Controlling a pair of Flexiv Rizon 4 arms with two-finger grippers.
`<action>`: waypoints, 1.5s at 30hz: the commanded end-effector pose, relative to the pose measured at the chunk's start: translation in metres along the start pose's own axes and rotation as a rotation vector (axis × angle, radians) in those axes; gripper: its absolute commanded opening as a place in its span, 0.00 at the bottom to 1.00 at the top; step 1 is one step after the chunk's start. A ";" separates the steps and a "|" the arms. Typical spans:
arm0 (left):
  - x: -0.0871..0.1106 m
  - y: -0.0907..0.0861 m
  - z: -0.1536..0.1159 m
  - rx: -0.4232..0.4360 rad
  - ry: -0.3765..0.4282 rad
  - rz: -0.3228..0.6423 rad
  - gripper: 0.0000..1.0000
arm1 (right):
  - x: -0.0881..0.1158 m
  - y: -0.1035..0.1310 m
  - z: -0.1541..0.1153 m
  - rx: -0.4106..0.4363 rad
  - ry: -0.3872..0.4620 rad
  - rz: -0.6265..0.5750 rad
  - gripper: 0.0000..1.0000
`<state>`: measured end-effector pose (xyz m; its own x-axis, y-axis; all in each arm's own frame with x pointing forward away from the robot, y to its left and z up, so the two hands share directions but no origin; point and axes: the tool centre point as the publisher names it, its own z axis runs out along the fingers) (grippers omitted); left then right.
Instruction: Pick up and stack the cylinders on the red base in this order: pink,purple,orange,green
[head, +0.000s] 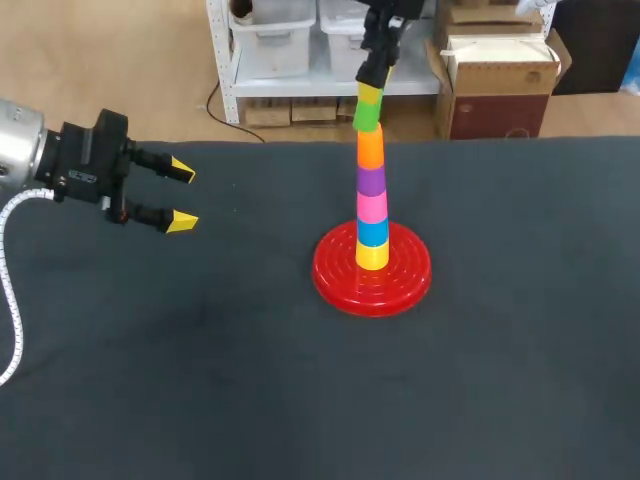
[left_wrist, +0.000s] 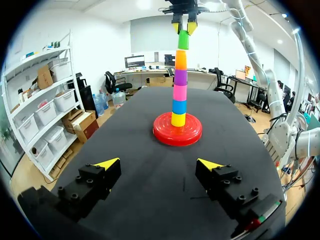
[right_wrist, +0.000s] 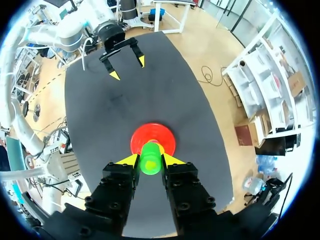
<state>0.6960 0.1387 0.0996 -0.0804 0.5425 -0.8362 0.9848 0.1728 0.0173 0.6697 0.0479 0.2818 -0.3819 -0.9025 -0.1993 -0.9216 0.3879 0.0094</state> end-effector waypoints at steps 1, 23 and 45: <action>0.001 0.000 -0.001 0.000 -0.002 0.002 1.00 | 0.005 0.000 0.003 -0.010 -0.044 -0.003 0.00; 0.001 0.000 -0.001 0.000 -0.002 0.002 1.00 | 0.003 -0.001 0.006 -0.007 0.037 -0.038 0.00; 0.001 0.000 -0.001 0.000 -0.002 0.002 1.00 | 0.010 0.007 0.013 -0.031 0.053 -0.031 0.00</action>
<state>0.6960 0.1387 0.0996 -0.0805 0.5425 -0.8362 0.9848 0.1728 0.0173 0.6593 0.0446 0.2744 -0.3547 -0.9237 -0.1452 -0.9347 0.3540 0.0313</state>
